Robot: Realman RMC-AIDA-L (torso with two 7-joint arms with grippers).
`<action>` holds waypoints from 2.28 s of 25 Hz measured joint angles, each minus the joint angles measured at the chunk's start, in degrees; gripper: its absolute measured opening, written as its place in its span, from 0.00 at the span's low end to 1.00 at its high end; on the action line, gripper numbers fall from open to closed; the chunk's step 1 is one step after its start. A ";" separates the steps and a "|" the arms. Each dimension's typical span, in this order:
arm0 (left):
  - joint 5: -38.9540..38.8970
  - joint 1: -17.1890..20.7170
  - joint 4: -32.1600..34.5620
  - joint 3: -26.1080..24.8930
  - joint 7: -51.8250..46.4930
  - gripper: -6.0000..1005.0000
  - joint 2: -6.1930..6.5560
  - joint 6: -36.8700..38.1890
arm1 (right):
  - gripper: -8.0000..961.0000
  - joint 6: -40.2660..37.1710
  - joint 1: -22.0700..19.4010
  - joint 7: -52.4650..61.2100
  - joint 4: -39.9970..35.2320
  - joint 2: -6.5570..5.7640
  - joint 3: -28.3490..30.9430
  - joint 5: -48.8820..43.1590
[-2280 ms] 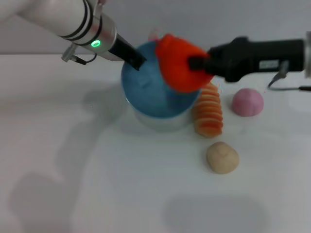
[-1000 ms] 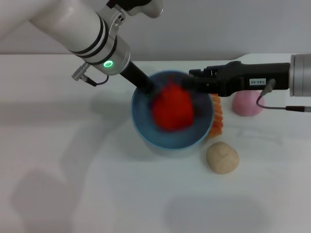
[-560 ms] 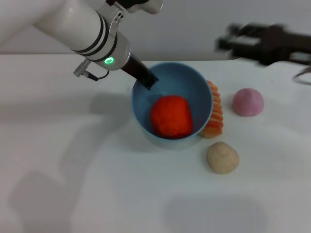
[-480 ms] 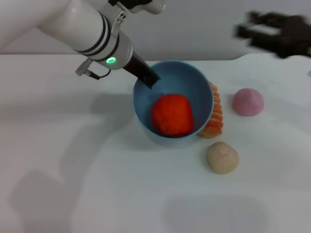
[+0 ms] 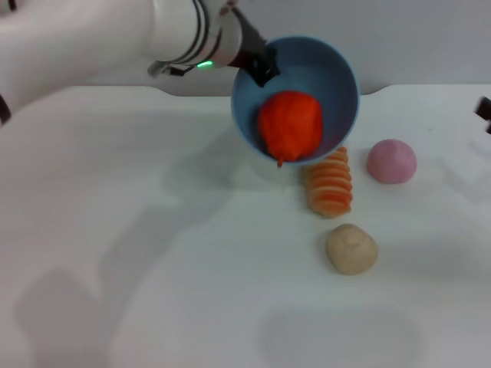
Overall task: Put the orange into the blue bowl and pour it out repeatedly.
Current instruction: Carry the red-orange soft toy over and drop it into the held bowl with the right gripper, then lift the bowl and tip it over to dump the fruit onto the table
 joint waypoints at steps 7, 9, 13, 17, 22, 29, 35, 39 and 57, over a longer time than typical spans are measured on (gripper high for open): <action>12.03 5.89 7.54 10.24 -0.04 0.01 -0.09 -9.27 | 0.79 -0.27 -1.69 -22.71 15.59 0.15 3.64 15.09; 12.62 7.91 9.36 11.74 1.26 0.01 0.03 -11.64 | 0.79 -0.84 -1.96 -29.19 19.87 0.28 3.80 21.28; 12.66 12.43 12.75 13.38 7.73 0.01 0.08 -15.74 | 0.79 -1.04 -1.69 -34.52 25.41 0.07 3.96 26.87; 12.67 17.50 15.21 15.61 15.15 0.01 -0.01 -24.00 | 0.79 -0.86 -1.67 -34.72 26.44 0.00 4.12 27.22; 12.74 23.69 16.08 19.81 24.96 0.01 -0.17 -36.42 | 0.79 -1.28 -1.84 -34.71 26.66 0.13 4.08 27.28; 12.71 28.95 13.99 25.61 35.38 0.01 -0.41 -50.35 | 0.79 -1.39 -1.21 -34.53 26.85 0.16 3.88 27.33; 12.64 30.88 13.85 26.91 38.16 0.01 -0.48 -55.32 | 0.79 -1.46 -0.80 -34.50 26.86 0.14 3.68 27.27; 12.51 30.71 12.99 27.05 38.24 0.01 -0.48 -55.68 | 0.79 -1.50 -0.54 -34.42 26.86 0.12 3.89 27.35; -6.48 10.71 7.69 -6.25 7.29 0.01 0.16 -1.55 | 0.79 2.96 0.83 17.65 1.42 -0.50 3.56 -2.27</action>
